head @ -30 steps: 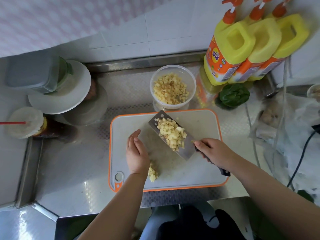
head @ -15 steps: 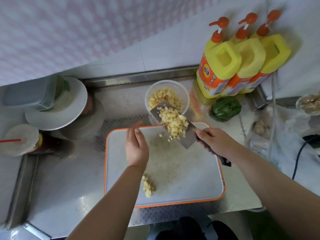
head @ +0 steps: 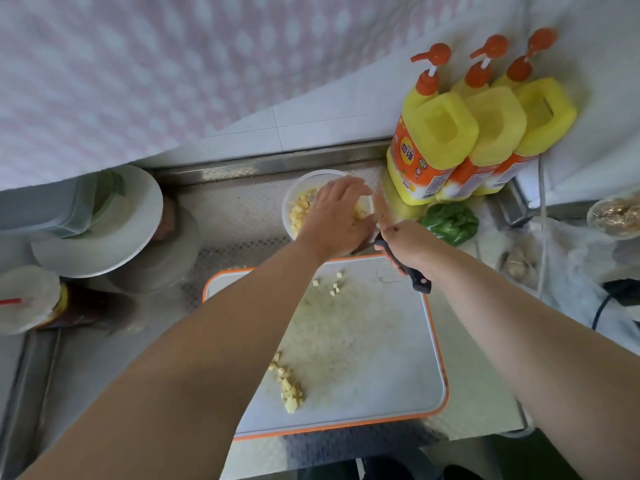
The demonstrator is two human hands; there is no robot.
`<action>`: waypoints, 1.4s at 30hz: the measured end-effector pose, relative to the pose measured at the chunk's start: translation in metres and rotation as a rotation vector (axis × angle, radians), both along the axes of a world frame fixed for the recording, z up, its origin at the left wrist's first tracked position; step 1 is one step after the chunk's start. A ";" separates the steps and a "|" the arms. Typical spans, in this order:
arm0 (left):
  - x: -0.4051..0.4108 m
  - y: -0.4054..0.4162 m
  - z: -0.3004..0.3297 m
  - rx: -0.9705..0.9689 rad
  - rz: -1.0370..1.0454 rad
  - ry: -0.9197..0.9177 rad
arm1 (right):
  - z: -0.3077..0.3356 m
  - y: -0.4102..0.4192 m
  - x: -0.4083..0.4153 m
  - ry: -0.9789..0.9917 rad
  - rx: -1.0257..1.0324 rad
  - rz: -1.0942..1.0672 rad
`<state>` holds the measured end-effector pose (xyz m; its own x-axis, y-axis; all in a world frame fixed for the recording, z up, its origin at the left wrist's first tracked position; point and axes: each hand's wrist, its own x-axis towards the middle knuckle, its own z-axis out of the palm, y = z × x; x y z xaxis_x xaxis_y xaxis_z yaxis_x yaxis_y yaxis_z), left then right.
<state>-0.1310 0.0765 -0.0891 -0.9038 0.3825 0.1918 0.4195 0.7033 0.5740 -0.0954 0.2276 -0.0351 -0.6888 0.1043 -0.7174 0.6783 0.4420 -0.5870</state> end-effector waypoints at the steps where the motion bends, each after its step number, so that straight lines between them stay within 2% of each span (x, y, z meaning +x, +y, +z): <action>1: -0.002 0.003 -0.003 -0.030 -0.020 0.017 | 0.000 -0.001 -0.001 -0.013 0.015 0.001; 5: -0.011 0.007 -0.011 -0.054 0.004 0.022 | 0.000 0.000 -0.002 0.151 0.167 0.127; 10: -0.022 0.008 -0.014 -0.051 0.034 -0.018 | 0.003 0.002 0.001 0.161 0.200 0.259; 14: -0.031 0.000 -0.015 -0.064 0.104 -0.030 | 0.008 0.005 0.004 0.157 0.212 0.271; 20: -0.043 -0.019 -0.019 -0.183 0.235 -0.064 | 0.018 0.015 0.016 0.163 0.223 0.211; 26: -0.048 -0.023 -0.012 -0.281 0.217 -0.133 | 0.036 0.030 0.030 0.151 0.243 0.164; 31: -0.041 -0.019 0.006 -0.109 0.316 -0.128 | 0.045 0.030 0.030 0.154 0.251 0.142; 35: -0.020 0.002 0.016 0.099 0.234 -0.032 | 0.048 0.021 0.026 0.190 0.281 0.197; 38: -0.021 0.007 0.018 0.125 0.227 -0.032 | 0.052 0.015 0.025 0.215 0.283 0.247; 42: -0.029 -0.001 0.018 0.120 0.306 -0.136 | 0.054 0.014 0.028 0.233 0.304 0.271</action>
